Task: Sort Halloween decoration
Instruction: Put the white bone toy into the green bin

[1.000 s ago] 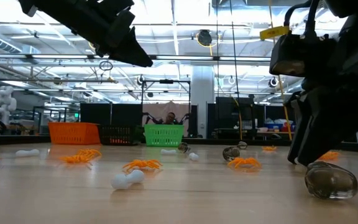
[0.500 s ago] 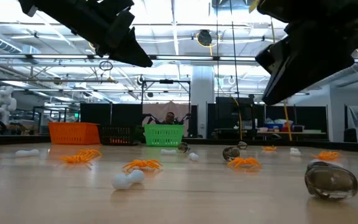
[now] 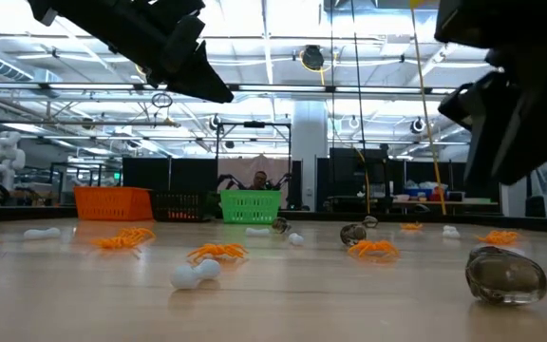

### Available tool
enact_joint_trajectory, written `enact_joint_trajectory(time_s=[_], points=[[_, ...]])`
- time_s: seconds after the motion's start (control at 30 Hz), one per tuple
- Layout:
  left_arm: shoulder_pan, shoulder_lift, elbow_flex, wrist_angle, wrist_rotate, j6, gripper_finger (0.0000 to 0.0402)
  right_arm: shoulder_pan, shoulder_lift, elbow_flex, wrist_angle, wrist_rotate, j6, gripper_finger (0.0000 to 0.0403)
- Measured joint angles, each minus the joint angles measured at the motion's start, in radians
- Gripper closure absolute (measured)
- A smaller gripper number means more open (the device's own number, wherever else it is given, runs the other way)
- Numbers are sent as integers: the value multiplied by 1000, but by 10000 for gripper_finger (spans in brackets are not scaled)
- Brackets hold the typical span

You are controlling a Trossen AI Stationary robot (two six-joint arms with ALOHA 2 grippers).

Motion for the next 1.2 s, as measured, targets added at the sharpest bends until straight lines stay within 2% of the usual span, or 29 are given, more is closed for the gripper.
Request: enact_joint_trajectory(time_s=[0.17, 0.37, 0.53, 0.77, 1.0, 1.2], points=[[0, 0, 0, 5, 0, -1, 247, 10, 68, 0, 46, 21, 16, 255], [0, 0, 0, 6, 0, -2, 247, 10, 150, 2, 53, 23, 64, 250], [0, 0, 0, 6, 0, -1, 247, 1, 188, 6, 53, 6, 98, 284], [0, 0, 0, 5, -1, 0, 247, -1, 194, 5, 42, 7, 94, 391], [0, 0, 0, 5, -1, 0, 247, 1, 171, 1, 78, 32, 39, 399], [0, 0, 0, 3, -1, 0, 247, -1, 80, -3, 117, 82, -71, 401]])
